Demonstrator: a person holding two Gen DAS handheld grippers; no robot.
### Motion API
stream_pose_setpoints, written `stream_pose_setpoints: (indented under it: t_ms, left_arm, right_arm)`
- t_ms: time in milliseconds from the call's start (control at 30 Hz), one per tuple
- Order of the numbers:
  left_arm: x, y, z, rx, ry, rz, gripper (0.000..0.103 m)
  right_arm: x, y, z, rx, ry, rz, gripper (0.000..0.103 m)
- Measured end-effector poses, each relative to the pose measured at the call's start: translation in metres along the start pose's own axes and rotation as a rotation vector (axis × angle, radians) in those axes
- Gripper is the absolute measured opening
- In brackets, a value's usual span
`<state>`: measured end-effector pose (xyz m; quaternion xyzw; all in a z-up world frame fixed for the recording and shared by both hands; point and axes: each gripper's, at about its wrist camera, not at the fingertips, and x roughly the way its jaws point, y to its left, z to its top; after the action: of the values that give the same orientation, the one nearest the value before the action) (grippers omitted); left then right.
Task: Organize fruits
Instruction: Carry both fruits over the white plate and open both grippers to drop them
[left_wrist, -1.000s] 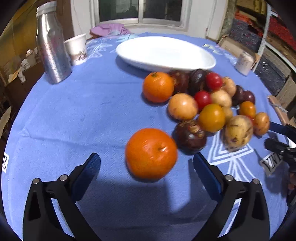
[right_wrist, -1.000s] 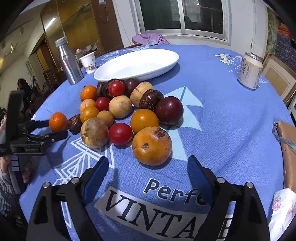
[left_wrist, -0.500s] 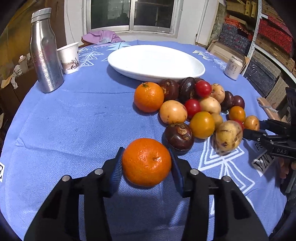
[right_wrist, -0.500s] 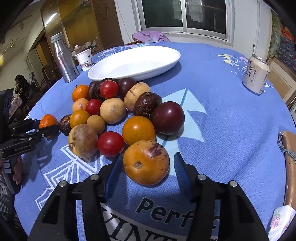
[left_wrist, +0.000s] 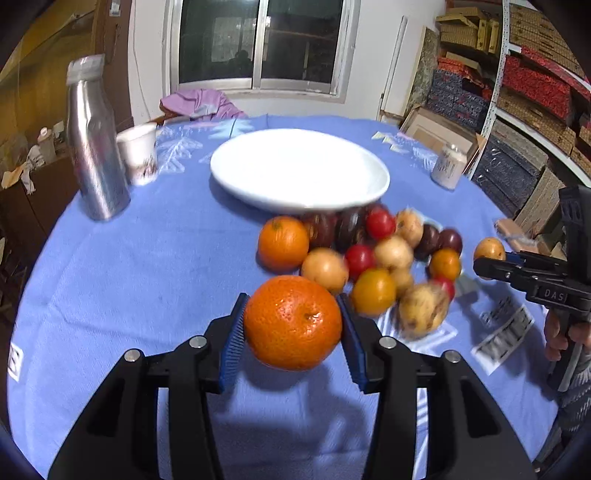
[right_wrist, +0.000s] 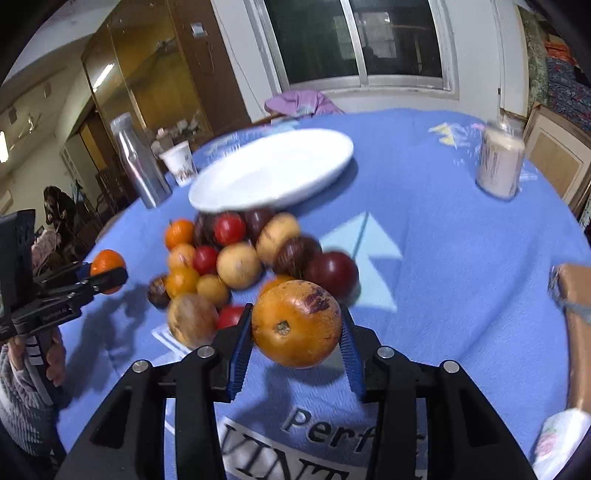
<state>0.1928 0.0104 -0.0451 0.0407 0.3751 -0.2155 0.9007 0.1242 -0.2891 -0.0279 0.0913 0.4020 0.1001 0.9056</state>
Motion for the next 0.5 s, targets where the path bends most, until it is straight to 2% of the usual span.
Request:
stream_pose_setpoints:
  t_ms: [133,233,400,500]
  left_arm:
    - [0.004,-0.005,0.062,0.001,-0.043,-0.003,0.046]
    - [0.03,-0.006,0.097,-0.017,-0.042,0.002,0.046]
    - [0.09,0.012,0.12,-0.112,0.015,-0.014,0.046]
    - [0.121,0.019,0.12,-0.116,0.063,-0.017,0.046]
  right_arm:
    - [-0.011,0.014,0.06,-0.029,-0.072,0.005,0.044]
    - [0.015,0.019,0.099,-0.004,-0.079,0.013,0.044]
    - [0.091,0.014,0.126,0.042,-0.007,-0.007,0.044]
    - [0.122,0.01,0.13,0.044,0.044,-0.002,0.044]
